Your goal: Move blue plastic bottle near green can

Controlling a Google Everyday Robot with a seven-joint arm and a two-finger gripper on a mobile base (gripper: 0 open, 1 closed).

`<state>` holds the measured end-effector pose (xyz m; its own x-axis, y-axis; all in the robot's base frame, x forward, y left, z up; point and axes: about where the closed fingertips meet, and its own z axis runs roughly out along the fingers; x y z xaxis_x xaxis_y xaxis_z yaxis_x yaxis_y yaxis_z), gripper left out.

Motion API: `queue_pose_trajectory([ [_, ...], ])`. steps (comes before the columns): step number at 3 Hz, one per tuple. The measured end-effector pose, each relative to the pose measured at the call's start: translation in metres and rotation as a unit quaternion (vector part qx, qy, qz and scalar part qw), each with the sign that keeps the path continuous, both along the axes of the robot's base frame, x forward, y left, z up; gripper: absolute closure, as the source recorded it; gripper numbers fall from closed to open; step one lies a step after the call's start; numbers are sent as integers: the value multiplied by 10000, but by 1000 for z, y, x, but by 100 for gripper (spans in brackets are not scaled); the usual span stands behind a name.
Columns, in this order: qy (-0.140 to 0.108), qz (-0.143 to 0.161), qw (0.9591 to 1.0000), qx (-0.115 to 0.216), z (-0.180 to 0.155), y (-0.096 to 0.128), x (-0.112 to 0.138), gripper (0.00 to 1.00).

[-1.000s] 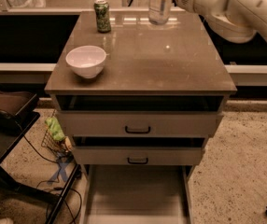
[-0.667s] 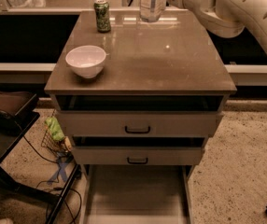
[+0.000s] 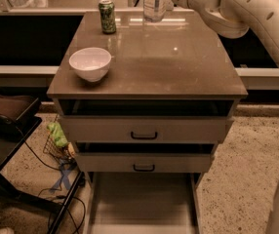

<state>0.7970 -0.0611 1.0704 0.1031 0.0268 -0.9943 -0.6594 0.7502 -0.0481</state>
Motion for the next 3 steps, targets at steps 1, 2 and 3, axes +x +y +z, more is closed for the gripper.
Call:
queue_pose_trajectory([
  [1, 205, 150, 9997, -25, -33, 30, 64, 100],
  [2, 237, -91, 9996, -159, -52, 34, 125, 100],
  [3, 74, -260, 9996, -124, -47, 31, 147, 100],
])
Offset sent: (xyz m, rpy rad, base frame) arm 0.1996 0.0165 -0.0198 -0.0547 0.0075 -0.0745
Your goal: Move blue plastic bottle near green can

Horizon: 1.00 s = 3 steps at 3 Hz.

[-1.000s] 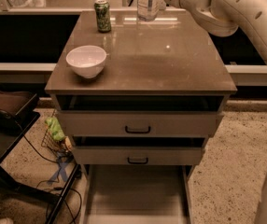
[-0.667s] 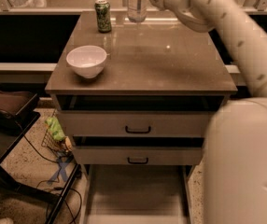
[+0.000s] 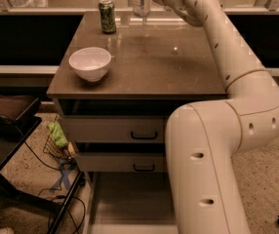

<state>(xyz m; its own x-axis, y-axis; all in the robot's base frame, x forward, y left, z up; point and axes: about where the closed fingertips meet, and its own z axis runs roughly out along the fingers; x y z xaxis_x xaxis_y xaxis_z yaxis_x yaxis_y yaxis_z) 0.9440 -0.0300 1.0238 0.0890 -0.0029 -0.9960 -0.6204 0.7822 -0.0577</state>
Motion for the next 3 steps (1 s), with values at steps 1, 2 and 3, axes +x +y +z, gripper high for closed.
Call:
queue_pose_trajectory([
  [1, -24, -113, 9999, 38, -6, -1, 13, 100],
  [2, 158, -128, 9998, 3, -25, 5, 21, 100],
  [3, 433, -212, 9988, -59, -47, 4, 29, 100],
])
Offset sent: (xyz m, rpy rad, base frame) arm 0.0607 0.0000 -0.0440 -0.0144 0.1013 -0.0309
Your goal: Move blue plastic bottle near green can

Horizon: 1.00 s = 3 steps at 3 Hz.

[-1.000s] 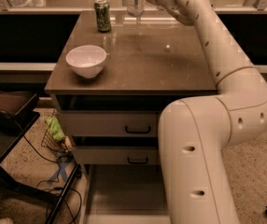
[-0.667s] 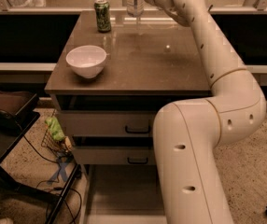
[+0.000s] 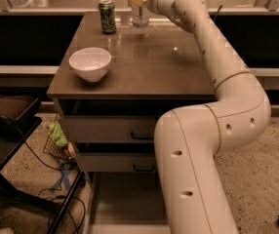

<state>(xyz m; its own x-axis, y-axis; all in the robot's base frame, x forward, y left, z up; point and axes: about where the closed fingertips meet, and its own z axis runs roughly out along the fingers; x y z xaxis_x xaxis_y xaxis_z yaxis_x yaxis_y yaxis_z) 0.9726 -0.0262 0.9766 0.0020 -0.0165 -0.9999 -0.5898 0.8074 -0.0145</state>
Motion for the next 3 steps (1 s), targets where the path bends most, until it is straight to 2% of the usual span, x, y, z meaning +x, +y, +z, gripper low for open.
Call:
queue_pose_trajectory([
  [1, 179, -67, 9998, 39, -17, -1, 6, 100],
  [3, 212, -120, 9992, 315, -36, 1, 18, 100],
])
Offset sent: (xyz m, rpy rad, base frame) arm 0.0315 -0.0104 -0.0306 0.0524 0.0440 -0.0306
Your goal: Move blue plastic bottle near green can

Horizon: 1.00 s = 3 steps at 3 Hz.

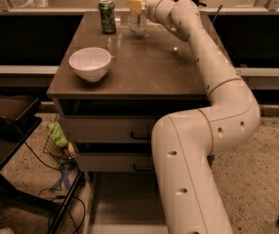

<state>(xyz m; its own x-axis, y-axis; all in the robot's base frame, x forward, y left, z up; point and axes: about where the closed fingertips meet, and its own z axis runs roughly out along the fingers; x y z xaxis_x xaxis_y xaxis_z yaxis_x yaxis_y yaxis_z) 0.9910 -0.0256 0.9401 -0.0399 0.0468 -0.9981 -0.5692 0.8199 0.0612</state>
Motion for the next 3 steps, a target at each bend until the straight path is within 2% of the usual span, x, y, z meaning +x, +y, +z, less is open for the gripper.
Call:
queue_pose_trajectory([
  [1, 23, -1, 9999, 111, -11, 1, 4, 100],
  [2, 61, 34, 10000, 62, -23, 4, 5, 98],
  [3, 61, 34, 10000, 62, -22, 4, 5, 75],
])
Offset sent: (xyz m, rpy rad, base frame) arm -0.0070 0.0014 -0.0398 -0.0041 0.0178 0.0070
